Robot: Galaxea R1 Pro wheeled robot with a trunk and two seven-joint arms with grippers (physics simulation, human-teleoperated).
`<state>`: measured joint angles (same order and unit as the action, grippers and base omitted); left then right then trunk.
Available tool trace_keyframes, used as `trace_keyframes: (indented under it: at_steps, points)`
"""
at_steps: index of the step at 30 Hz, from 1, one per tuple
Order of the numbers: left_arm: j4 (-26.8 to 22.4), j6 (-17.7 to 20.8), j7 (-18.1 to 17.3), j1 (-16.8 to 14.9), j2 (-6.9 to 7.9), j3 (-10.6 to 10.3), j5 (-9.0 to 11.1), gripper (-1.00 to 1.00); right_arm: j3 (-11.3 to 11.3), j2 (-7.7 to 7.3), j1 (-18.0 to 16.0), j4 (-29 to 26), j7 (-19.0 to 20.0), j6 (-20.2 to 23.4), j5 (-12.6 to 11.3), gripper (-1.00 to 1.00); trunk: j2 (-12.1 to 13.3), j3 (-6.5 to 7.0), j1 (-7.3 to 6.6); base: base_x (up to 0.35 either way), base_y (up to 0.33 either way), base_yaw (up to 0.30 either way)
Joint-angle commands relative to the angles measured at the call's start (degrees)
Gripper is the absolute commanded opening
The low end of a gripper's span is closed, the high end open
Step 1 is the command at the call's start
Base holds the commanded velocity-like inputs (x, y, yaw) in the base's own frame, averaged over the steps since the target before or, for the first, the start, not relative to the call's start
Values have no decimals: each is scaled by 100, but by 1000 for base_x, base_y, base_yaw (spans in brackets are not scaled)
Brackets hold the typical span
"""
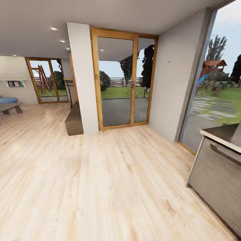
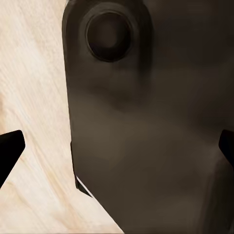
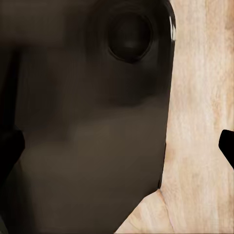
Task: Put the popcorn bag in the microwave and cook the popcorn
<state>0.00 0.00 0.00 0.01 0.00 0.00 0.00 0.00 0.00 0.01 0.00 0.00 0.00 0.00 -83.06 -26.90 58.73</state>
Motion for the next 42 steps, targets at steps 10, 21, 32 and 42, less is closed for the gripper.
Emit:
trace_keyframes:
  at_steps: [10, 21, 32, 42]
  points:
    - [-231, -48, -51, 70, -173, -5, -44, 100, 6, -253, 12, -201, 72, -141, 8, 100, -2, -3, 0, 0, 0, 0]
    - [-255, -52, -51, 70, -191, -7, -44, 100, 12, -255, 12, -237, 60, -494, 6, 100, -2, 6, 0, 0, 0, -129]
    - [-255, -53, -52, 70, -185, -9, -44, 100, 9, -255, 11, -237, 44, -1074, 9, 100, -2, 7, 0, 0, 0, -293]
    - [-255, -53, -52, 70, -185, -7, -44, 100, 9, -255, 14, -237, 44, -1075, 9, 100, -2, 7, 0, 0, 0, -297]
